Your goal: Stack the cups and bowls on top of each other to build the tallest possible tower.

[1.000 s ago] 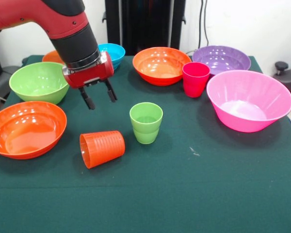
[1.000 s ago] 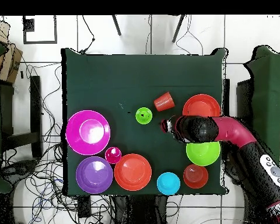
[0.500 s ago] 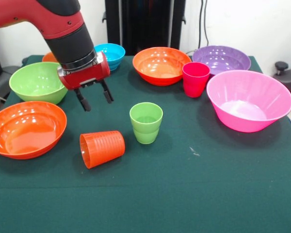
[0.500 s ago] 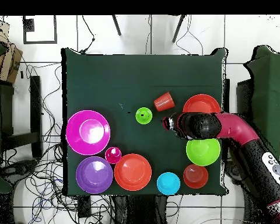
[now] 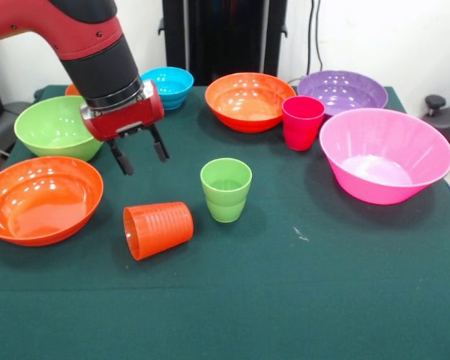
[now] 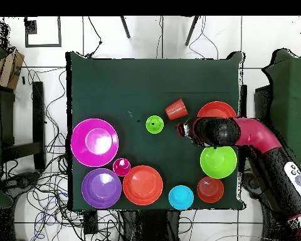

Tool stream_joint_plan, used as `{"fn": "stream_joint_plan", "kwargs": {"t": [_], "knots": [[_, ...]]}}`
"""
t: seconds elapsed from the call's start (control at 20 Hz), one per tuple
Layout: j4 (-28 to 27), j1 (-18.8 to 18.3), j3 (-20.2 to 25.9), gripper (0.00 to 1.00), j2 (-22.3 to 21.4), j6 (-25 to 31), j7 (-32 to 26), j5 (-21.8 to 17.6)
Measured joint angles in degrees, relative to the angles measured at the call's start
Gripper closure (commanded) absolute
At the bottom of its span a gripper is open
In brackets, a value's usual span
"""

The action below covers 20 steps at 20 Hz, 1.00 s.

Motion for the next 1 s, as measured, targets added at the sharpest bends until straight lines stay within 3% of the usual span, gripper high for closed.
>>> {"fn": "stream_joint_plan", "kwargs": {"t": [1.0], "knots": [[-4.9,0.2,0.1,0.00,5.0,1.8,-5.2,0.0]]}}
